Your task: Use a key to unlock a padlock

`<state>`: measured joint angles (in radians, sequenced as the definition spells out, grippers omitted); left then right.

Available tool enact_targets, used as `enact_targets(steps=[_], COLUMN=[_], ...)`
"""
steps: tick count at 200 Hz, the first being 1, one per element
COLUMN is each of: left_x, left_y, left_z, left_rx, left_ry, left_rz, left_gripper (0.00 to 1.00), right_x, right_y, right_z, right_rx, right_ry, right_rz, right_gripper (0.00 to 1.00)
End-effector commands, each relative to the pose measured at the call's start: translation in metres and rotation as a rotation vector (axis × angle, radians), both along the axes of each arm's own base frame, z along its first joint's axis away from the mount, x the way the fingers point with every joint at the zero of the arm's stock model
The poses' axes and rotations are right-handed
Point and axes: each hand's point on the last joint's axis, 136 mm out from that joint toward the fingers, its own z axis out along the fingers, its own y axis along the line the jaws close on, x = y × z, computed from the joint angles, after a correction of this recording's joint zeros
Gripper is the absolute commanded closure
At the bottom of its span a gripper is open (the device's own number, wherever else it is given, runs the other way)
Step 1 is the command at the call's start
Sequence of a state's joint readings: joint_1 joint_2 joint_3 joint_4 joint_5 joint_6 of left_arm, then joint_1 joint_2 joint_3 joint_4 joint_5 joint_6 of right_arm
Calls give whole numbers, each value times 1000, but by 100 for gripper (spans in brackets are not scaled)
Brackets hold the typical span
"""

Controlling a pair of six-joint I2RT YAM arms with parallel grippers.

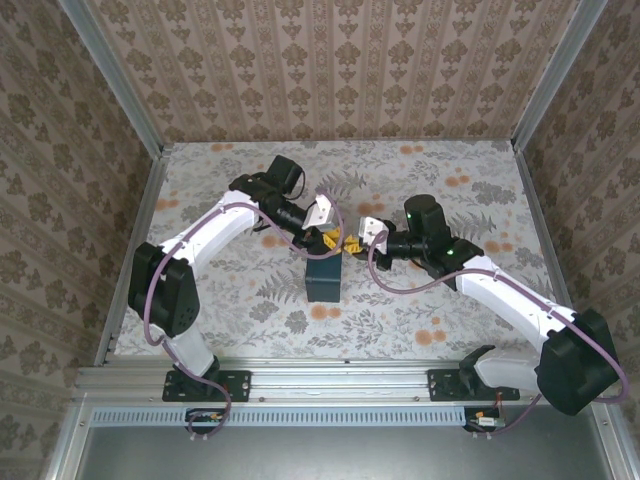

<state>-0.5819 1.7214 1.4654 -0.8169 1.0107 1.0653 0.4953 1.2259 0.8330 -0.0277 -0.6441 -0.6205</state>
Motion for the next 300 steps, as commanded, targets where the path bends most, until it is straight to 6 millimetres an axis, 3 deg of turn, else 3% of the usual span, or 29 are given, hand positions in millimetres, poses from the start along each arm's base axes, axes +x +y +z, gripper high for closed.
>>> enact_targets(steps=[1, 78, 148, 192, 212, 216, 235, 256, 284, 287, 300], left_x=[6, 12, 19, 29, 27, 27, 29, 34, 41, 42, 44], left_y=[-8, -12, -15, -13, -13, -12, -12, -11, -13, -14, -15], left_z=[25, 21, 13, 5, 4, 4, 1, -9, -26, -28, -33], left_rx=[-111, -112, -88, -64, -67, -68, -61, -25, 23, 25, 30], left_ry=[-69, -111, -146, -170, -155, -156, -150, -117, -70, -67, -54], left_rz=[-14, 19, 49, 94, 86, 87, 93, 102, 112, 112, 115], left_gripper=[100, 100, 100, 100, 100, 100, 100, 100, 98, 97, 95], right_x=[-25, -21, -1, 21, 24, 26, 27, 32, 49, 48, 52], right_y=[17, 29, 34, 34, 37, 38, 31, 13, -23, -27, -42], right_z=[8, 29, 17, 13, 18, 9, -1, -7, -23, -14, -16], right_rx=[91, 248, 309, 478, 521, 496, 406, 355, 380, 400, 414], right_ry=[201, 622, 1044, 1286, 1353, 1366, 1328, 1256, 1240, 1217, 1193], right_rz=[62, -109, -364, -545, -532, -556, -602, -657, -752, -747, -776], right_gripper=[100, 100, 100, 100, 100, 100, 98, 78, 74, 74, 74])
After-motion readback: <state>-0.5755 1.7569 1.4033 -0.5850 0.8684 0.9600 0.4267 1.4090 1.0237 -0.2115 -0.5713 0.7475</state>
